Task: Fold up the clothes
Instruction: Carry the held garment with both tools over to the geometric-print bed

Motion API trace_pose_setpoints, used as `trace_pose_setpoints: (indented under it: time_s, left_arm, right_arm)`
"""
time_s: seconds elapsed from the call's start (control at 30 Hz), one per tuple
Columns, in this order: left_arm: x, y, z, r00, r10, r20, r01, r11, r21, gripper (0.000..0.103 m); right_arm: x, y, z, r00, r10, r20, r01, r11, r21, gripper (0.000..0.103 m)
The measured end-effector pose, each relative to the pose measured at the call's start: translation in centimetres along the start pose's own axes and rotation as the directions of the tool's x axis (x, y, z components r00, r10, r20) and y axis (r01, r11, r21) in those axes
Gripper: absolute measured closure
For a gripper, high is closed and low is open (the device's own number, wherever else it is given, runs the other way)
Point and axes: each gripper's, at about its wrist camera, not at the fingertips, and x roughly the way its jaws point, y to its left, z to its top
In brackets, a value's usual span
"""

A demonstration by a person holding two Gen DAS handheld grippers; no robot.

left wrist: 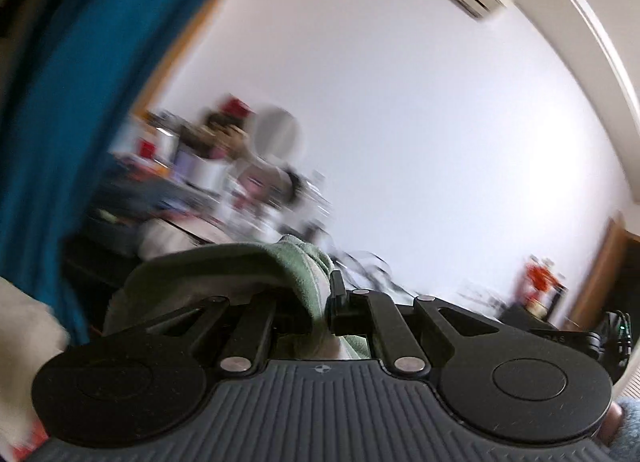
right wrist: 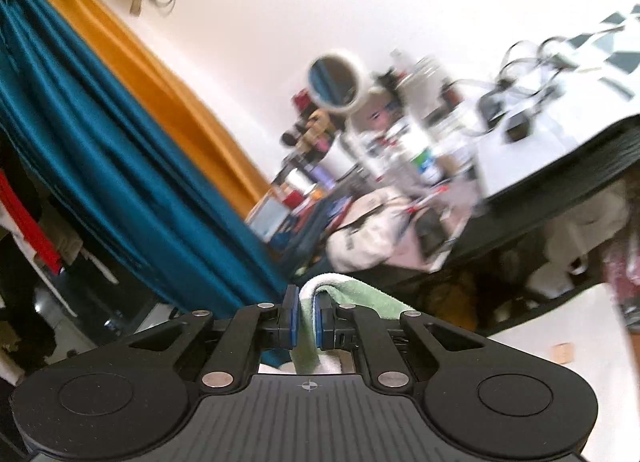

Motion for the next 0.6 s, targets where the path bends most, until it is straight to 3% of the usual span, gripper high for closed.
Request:
trace_pose_setpoints:
  time_s: [0.2, 0.33, 0.43, 0.6]
  left_arm:
    - [6.3, -15.0, -6.9, 0.996, -0.021, -0.089, 0.033, 0.991, 0.133, 0.095]
    - [10.9, -24.5, -11.4, 0.983, -0.110, -0.150, 0.130, 0.983, 0.128, 0.095]
    - [15.0, -30.6, -14.2, 0.953, -0.217, -0.211, 0.238, 0.968, 0.082, 0.095]
    - [21.0, -37.4, -16.5, 0.896, -0.362, -0.256, 0.386, 0.921, 0.048, 0.095]
  right_arm:
    - [-14.8, -7.9, 1.7, 0.996, -0.064, 0.056, 0.067, 0.996, -0.053, 0.096]
    - [-26.1, -13.2, 1.5, 0.988, -0.114, 0.102, 0.120, 0.991, -0.055, 0.096]
    - [-33.4, -16.8, 2.7, 0.971, -0.189, 0.149, 0.193, 0.981, -0.016, 0.096]
    - [-42.9, -20.9, 5.9, 0.927, -0.271, 0.258, 0.278, 0.960, 0.007, 0.096]
